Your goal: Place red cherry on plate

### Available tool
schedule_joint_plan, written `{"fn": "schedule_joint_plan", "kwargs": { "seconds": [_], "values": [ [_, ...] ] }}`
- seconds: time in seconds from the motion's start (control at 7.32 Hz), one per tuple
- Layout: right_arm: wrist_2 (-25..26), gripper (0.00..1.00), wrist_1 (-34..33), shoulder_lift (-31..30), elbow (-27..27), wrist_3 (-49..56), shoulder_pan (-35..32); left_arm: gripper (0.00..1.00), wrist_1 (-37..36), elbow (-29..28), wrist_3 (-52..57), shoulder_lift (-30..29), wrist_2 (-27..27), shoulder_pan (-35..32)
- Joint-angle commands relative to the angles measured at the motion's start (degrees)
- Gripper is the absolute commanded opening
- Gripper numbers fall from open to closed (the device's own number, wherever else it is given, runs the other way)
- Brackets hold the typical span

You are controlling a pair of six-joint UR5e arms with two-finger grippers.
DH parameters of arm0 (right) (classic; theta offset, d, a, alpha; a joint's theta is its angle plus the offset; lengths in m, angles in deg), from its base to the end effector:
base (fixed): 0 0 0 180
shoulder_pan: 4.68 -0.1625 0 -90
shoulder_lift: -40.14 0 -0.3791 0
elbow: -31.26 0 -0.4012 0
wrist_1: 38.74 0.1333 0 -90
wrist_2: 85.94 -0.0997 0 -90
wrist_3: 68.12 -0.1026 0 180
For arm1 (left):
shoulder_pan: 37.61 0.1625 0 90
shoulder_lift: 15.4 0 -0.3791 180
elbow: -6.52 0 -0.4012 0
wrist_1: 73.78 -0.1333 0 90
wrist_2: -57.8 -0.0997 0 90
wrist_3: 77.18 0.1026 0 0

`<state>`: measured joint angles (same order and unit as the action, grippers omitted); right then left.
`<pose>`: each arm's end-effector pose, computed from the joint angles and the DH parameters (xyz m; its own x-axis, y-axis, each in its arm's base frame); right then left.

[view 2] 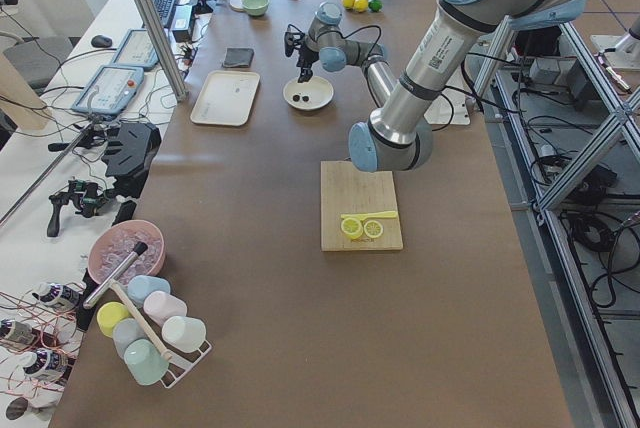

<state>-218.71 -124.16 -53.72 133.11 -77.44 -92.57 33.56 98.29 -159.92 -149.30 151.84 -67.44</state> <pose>0.0457 -0.4875 0.5368 0.7244 -0.0144 0.6893 -0.0825 0.9908 0.1074 0.5269 -0.4475 0.1063 0.4464 -0.1106 -0.8880 0.3884 0.9179 0.0809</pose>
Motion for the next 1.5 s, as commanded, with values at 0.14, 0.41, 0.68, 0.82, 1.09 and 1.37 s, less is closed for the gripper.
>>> {"fn": "schedule_joint_plan", "kwargs": {
  "seconds": [0.14,0.41,0.68,0.82,1.09,1.37],
  "values": [
    [-0.1,1.0,-0.1,-1.5,-1.1,0.0,0.0,0.98,-16.0,15.1,15.2,9.6,15.1,-11.6],
    [0.0,1.0,0.1,-1.5,-3.4,0.1,0.0,0.98,-30.5,21.4,34.0,13.8,17.6,-20.6],
    [0.3,1.0,-0.1,-1.3,-2.7,0.3,0.0,0.98,-47.2,21.7,56.8,13.9,22.4,-32.7],
    [0.1,1.0,-0.4,-0.8,-2.7,3.2,-0.1,0.98,-54.2,20.9,60.0,15.5,29.2,-38.8],
    [-0.5,1.0,-0.9,-0.2,-3.1,6.4,-0.3,0.98,-59.0,18.2,68.9,20.9,38.1,-49.8],
    [-2.0,1.0,-0.6,-1.1,-3.5,6.2,-0.3,0.98,-56.1,14.6,92.5,26.4,33.5,-62.1]
  ]
}}
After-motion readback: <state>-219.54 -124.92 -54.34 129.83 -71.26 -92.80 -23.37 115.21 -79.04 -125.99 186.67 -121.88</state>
